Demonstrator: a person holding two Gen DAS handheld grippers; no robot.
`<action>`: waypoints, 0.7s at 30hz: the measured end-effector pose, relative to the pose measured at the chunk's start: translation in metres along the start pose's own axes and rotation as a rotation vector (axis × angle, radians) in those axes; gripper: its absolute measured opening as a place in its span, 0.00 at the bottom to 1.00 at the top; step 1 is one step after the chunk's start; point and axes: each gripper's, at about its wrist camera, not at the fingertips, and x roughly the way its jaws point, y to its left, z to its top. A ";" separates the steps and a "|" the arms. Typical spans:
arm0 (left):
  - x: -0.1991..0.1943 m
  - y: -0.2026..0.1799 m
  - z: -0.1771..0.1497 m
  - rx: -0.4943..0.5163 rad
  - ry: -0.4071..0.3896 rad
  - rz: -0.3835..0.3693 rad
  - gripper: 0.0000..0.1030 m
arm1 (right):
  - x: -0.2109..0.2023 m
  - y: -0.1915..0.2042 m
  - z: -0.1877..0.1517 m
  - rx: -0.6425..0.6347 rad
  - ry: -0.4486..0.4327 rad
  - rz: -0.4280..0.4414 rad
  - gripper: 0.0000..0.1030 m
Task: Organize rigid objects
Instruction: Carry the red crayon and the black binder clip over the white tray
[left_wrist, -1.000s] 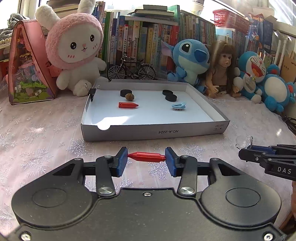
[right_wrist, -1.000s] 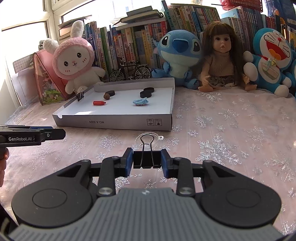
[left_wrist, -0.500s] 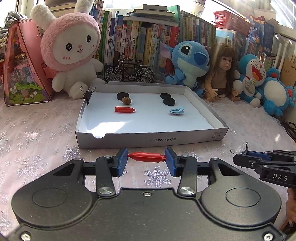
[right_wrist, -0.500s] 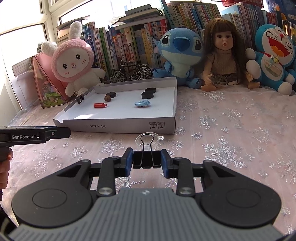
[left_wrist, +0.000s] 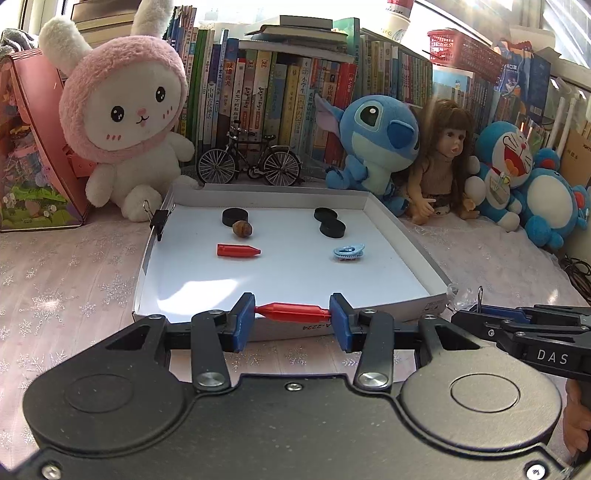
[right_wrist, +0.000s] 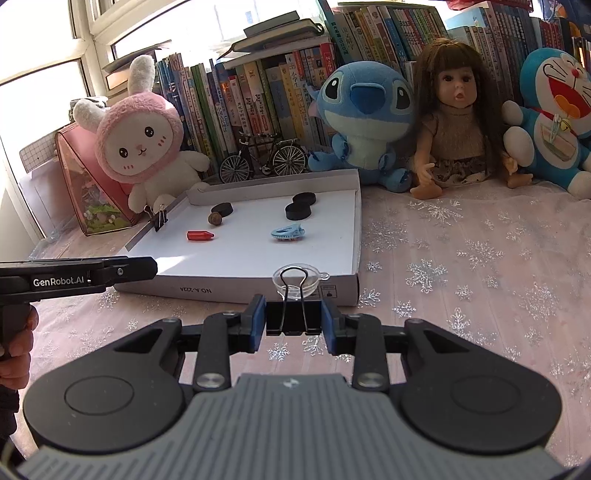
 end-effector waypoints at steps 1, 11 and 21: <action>0.002 0.000 0.003 -0.002 -0.002 0.001 0.41 | 0.002 0.000 0.003 0.002 0.001 0.004 0.36; 0.033 0.006 0.023 -0.047 0.035 0.011 0.41 | 0.029 0.002 0.027 0.032 0.037 0.007 0.36; 0.053 0.021 0.034 -0.098 0.088 0.015 0.41 | 0.043 -0.012 0.052 0.136 0.075 0.036 0.36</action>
